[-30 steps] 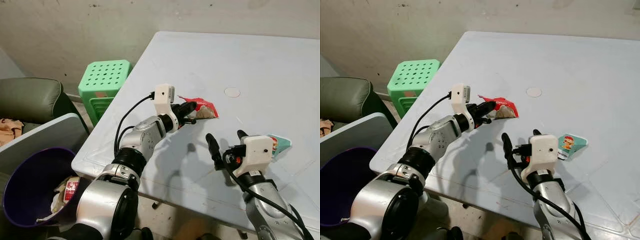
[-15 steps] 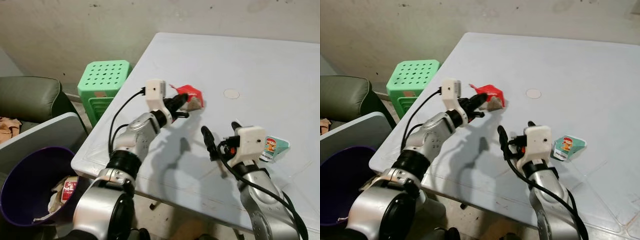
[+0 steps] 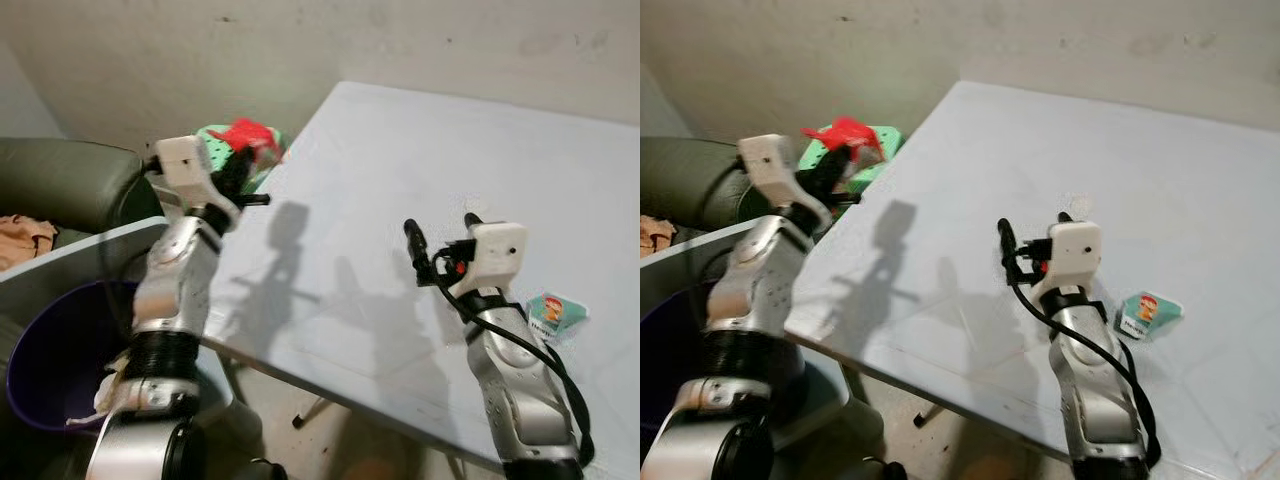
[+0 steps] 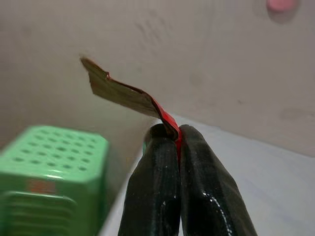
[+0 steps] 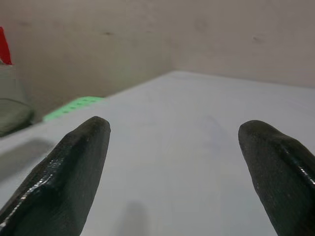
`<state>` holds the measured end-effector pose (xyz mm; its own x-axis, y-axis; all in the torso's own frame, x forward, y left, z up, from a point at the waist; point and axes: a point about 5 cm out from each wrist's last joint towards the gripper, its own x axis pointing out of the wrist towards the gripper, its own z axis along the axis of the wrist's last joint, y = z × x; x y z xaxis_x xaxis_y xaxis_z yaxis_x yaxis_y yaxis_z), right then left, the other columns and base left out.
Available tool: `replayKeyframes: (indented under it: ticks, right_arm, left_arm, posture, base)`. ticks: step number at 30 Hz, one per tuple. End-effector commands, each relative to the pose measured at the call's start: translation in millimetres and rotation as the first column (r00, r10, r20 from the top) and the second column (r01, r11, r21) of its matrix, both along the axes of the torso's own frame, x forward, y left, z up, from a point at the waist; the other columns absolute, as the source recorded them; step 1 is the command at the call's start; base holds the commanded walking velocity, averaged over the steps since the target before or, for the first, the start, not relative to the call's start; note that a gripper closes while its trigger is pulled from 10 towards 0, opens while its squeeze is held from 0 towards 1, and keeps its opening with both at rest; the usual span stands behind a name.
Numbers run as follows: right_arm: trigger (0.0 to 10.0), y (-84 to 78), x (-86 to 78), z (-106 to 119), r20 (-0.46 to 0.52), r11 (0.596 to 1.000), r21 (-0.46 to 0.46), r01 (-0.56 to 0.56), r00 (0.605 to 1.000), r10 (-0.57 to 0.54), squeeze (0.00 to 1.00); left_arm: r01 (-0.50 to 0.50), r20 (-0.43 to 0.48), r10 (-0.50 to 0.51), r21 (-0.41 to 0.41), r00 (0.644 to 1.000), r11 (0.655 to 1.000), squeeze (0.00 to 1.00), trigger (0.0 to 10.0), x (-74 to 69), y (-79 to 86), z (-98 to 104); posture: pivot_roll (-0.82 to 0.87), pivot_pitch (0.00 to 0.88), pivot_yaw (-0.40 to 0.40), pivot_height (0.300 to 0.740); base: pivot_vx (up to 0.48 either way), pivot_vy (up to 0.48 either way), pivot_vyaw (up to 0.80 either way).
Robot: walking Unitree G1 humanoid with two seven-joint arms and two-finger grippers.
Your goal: Picking trash to rubbish bin
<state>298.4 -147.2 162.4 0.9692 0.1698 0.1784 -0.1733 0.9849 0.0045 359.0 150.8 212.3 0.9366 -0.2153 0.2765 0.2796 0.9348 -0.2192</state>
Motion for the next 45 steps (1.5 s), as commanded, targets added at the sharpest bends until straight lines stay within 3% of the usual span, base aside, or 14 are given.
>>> replayKeyframes:
  ticks: [1,5,14,23,27,34,38,42,45]
  right_arm:
    - [10.0,1.6,2.1,-4.3,-0.009,1.000,0.010,-0.017,1.000,0.017,0.00]
    - [10.0,5.1,6.9,-18.7,-0.047,1.000,0.019,-0.017,0.999,0.018,0.00]
    - [10.0,-0.5,0.4,-34.9,-0.060,1.000,0.024,0.004,0.998,-0.003,0.00]
    - [10.0,-13.7,-5.8,-40.6,-0.054,0.998,-0.010,0.058,0.997,-0.059,0.00]
    - [10.0,-17.9,-7.7,-42.3,-0.053,0.997,-0.021,0.071,0.996,-0.072,0.00]
    - [10.0,-15.8,-7.9,-43.0,-0.057,0.998,-0.036,0.050,0.997,-0.052,0.00]
    - [10.0,-15.3,-6.9,-42.3,-0.054,0.998,-0.044,0.038,0.998,-0.040,0.00]
    - [10.0,-16.3,-4.4,-42.4,-0.058,0.998,-0.037,0.048,0.997,-0.050,0.00]
    - [10.0,-12.0,-3.4,-42.0,-0.059,0.999,-0.037,0.033,0.998,-0.035,0.00]
  left_arm:
    - [-0.040,0.065,0.036,0.063,0.997,0.997,0.00,10.0,-8.3,-0.3,6.4]
    - [-0.076,0.132,0.054,0.169,0.990,0.983,0.00,10.0,-29.7,-8.9,-9.0]
    - [0.029,0.083,-0.048,0.216,0.995,0.976,0.00,10.0,-59.7,-29.5,-47.0]
    - [-0.017,0.111,-0.013,0.261,0.994,0.965,0.00,10.0,-56.3,-22.3,-47.3]
    - [-0.049,0.105,0.020,0.287,0.994,0.957,0.00,10.0,-50.2,-18.2,-48.2]
    - [-0.064,0.066,0.050,0.236,0.997,0.970,0.00,10.0,-41.4,-8.0,-48.4]
    - [-0.073,0.078,0.053,0.277,0.996,0.958,0.00,10.0,-41.0,-5.8,-47.8]
    - [-0.082,0.038,0.076,0.197,0.996,0.977,0.00,10.0,-37.2,2.9,-47.9]
    - [-0.122,0.031,0.118,0.212,0.992,0.970,0.00,10.0,-37.0,4.9,-48.8]
  posture:
    - [0.07,0.018,-0.013,0.715]
    - [0.08,0.008,-0.020,0.715]
    - [0.07,0.000,-0.010,0.715]
    - [0.05,0.000,-0.002,0.715]
    - [0.04,0.000,0.003,0.715]
    - [0.04,0.000,-0.007,0.715]
    - [0.06,0.000,-0.011,0.715]
    - [0.07,0.000,-0.016,0.715]
    - [0.07,0.000,-0.024,0.715]
  base:
    - [0.000,0.000,0.00]
    - [0.000,0.000,0.00]
    - [0.000,0.000,0.00]
    - [0.000,0.000,0.00]
    - [0.000,0.000,0.80]
    - [0.000,0.000,0.80]
    - [0.000,0.000,0.80]
    - [0.000,0.000,0.80]
    - [0.000,0.395,0.80]
